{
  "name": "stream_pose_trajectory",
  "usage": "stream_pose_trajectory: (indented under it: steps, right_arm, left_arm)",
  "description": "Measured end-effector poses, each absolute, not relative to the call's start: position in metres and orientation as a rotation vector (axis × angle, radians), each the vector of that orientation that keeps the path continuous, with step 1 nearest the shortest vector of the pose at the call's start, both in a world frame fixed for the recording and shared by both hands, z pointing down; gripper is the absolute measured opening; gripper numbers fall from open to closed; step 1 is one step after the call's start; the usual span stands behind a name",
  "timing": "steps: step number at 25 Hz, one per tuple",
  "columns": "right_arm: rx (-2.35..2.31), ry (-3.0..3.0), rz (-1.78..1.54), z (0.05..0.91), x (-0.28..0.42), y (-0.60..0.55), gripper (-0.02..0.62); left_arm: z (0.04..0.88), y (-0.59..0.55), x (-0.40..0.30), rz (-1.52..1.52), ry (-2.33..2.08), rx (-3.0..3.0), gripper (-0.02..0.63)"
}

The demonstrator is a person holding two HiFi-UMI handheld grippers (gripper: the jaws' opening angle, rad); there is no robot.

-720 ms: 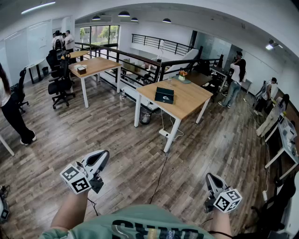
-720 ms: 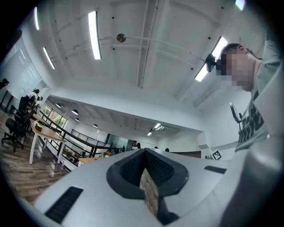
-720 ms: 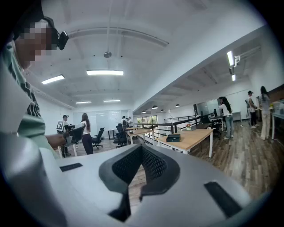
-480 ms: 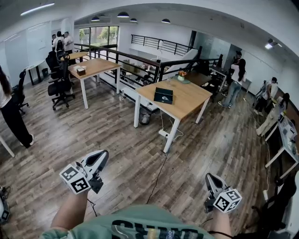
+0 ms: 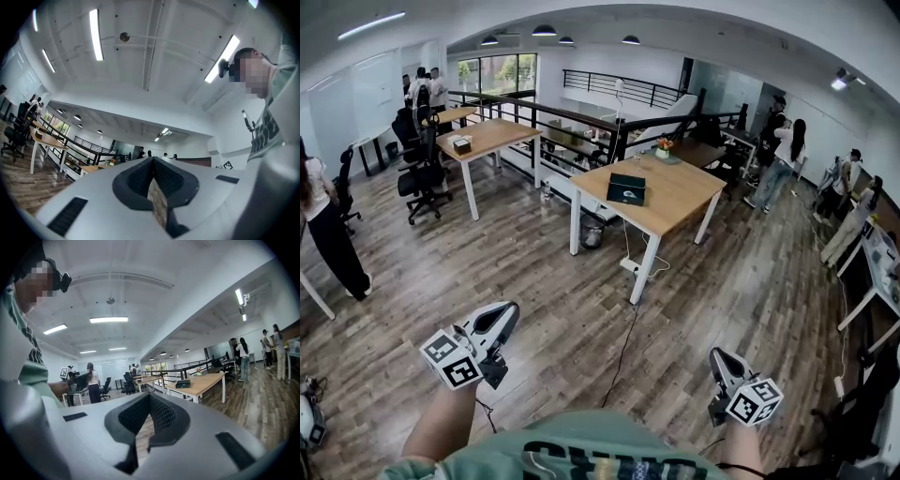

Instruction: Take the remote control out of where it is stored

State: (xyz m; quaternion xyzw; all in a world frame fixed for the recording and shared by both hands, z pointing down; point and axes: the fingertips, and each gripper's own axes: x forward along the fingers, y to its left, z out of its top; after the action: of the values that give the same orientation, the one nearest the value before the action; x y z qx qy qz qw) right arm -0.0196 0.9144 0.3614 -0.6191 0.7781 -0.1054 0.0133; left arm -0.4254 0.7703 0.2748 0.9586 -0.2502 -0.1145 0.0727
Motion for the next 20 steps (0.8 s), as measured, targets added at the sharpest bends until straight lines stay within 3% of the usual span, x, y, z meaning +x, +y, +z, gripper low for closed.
stream_pose_trajectory:
  steps: [11, 20]
  right_arm:
    - [-1.834, 2.488, -0.383, 0.383, -0.024, 0.915, 0.005]
    - [-1.678, 2.643, -0.401, 0.391, -0.067, 0.875, 0.005]
  left_arm:
    - [0.287, 0.802, -0.424, -0.264, -0.822, 2.852, 0.005]
    - [0.305, 0.808, -0.45, -0.238, -0.919, 2.797, 0.005]
